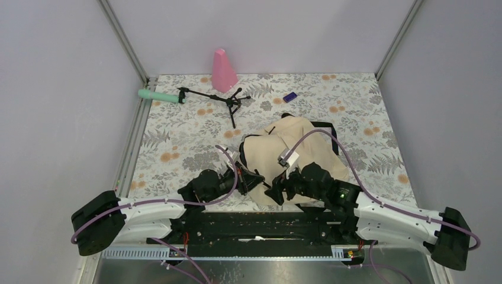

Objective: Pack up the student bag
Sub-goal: Zip the student bag at the center of the board.

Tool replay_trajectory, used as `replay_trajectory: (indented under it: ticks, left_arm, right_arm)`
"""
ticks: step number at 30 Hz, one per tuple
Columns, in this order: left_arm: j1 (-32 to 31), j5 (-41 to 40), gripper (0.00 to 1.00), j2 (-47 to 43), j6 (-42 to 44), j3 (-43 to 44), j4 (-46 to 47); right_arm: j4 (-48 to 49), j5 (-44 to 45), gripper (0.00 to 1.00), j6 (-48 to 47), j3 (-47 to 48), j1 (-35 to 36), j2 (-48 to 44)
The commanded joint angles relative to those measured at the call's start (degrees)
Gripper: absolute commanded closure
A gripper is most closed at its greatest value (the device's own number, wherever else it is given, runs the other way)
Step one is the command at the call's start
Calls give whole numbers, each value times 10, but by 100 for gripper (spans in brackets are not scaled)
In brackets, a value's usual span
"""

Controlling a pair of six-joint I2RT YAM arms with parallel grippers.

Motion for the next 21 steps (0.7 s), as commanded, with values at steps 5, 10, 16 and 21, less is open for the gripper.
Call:
replay_trajectory:
  ticks: [5,10,16,21]
  left_arm:
    - [7,-1,100,-23,-14,44,-18]
    - [17,-16,100,-36,-10,43,-39]
    - [77,-36,100,-63,-21,15,-42]
    - [115,-24,100,-62,0,16,-49]
  right_arm:
    - [50,94,36,-120,65,80,112]
    - [-36,143,100,-113,128,92,177]
    - [-37,153,100,-98,103,105,147]
    - [-47,153,100,-77,79,106,105]
